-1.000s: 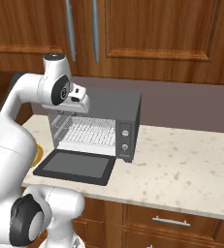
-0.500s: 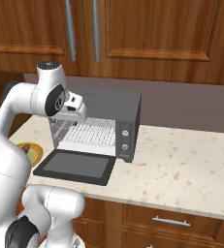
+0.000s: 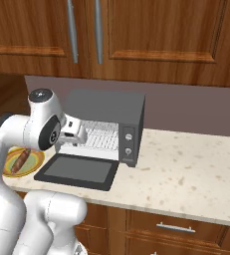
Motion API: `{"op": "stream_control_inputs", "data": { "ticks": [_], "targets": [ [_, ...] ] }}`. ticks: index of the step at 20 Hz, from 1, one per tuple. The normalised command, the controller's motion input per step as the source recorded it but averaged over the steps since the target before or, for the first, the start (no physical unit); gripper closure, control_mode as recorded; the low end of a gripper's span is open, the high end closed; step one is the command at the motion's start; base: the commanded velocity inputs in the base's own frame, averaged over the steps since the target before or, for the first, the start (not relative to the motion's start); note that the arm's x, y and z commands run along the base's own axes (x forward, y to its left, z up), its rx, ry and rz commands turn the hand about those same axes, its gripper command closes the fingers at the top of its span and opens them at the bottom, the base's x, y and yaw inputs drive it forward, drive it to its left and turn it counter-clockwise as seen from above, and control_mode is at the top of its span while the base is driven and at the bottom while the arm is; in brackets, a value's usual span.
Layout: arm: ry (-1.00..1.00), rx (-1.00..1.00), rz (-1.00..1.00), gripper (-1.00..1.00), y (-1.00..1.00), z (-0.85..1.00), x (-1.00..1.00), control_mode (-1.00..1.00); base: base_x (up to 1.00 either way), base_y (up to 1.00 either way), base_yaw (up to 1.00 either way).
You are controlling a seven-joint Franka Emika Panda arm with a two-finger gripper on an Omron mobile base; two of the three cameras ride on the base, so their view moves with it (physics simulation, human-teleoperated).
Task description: Pull the toaster oven rack outwards. Pick up the baguette from the plate and place it on the toaster oven rack. Close the toaster oven door fully and set the temperature to the lowest setting.
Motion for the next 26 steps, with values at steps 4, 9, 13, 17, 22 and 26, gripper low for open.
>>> {"op": "stream_control_inputs", "data": {
  "ticks": [4,9,13,17,22,26],
  "targets": [
    [-0.1,0.0,0.0,-1.0,-0.08,-0.11,-0.1,-1.0,0.0,0.0,0.0],
    [-0.13,0.0,0.0,-1.0,-0.09,-0.04,-0.02,-1.0,0.0,0.0,0.0],
    [-0.08,0.0,0.0,-1.0,-0.04,-0.01,0.0,-1.0,0.0,0.0,0.0],
    [0.0,0.0,0.0,-1.0,0.0,0.0,0.1,-1.0,0.0,0.0,0.0],
    [0.0,0.0,0.0,-1.0,0.0,0.0,0.23,-1.0,0.0,0.0,0.0],
    [0.0,0.0,0.0,-1.0,0.0,0.0,0.19,-1.0,0.0,0.0,0.0]
  ]
}}
